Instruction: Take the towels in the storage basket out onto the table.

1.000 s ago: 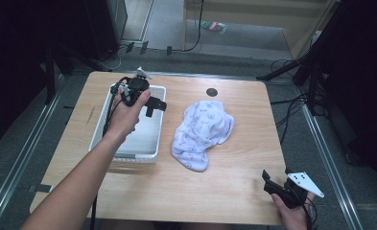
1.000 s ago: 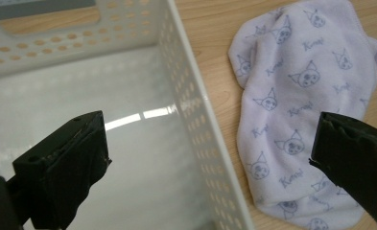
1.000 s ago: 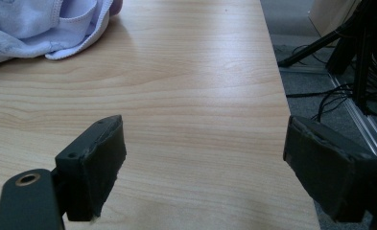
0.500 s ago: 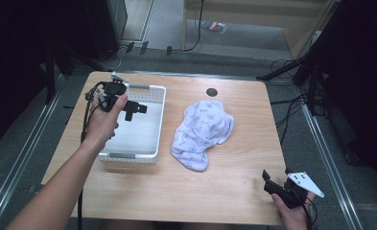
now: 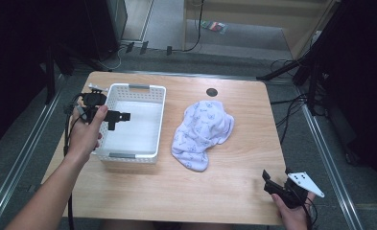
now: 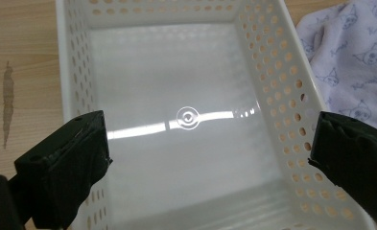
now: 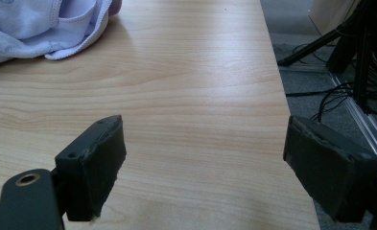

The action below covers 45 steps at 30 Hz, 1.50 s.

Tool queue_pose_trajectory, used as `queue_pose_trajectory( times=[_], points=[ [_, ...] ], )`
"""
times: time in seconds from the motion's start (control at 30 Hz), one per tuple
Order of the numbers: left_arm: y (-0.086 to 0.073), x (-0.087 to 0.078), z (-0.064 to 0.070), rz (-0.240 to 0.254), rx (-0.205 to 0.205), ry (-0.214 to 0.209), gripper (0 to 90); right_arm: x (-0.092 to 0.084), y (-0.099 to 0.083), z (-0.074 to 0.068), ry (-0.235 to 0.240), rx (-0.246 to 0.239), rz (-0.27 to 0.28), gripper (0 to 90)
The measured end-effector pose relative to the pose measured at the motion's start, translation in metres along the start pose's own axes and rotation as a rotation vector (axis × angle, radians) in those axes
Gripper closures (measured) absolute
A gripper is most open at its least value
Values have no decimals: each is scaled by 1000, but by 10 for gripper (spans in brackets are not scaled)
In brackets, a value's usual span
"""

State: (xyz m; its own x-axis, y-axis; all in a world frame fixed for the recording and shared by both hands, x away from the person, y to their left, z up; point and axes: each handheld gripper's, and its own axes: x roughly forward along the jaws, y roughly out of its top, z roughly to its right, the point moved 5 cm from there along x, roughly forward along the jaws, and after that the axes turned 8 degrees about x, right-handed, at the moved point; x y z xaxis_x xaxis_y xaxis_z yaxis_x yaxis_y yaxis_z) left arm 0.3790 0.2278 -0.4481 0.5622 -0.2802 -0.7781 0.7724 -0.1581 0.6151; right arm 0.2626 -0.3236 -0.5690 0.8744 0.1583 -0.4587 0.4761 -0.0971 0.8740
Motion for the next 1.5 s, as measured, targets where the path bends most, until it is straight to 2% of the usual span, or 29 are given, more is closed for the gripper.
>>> queue_pose_trajectory(
  times=[0.1,0.2,0.53,0.67,0.8,0.93,1.2,1.5],
  points=[
    [-7,-4,-3,-3,14,14,1,0,0,0,0,-1,1,149],
    [-15,-8,-5,8,5,0,1,0,0,0,0,2,-1,149],
    [-46,-20,-13,41,20,13,2,0,0,0,0,2,0,149],
    [-59,-28,-21,78,-5,22,1,0,0,0,0,2,-1,149],
    [-75,-33,-28,91,-4,35,2,0,0,1,-1,2,-1,149],
    [-82,-38,-35,99,-15,17,2,0,0,1,-1,4,-2,149],
    [-106,-53,-47,163,-18,24,2,0,0,1,-1,11,-4,149],
    [-136,-51,-56,227,-22,19,2,0,0,1,-7,9,-5,149]
  ],
)
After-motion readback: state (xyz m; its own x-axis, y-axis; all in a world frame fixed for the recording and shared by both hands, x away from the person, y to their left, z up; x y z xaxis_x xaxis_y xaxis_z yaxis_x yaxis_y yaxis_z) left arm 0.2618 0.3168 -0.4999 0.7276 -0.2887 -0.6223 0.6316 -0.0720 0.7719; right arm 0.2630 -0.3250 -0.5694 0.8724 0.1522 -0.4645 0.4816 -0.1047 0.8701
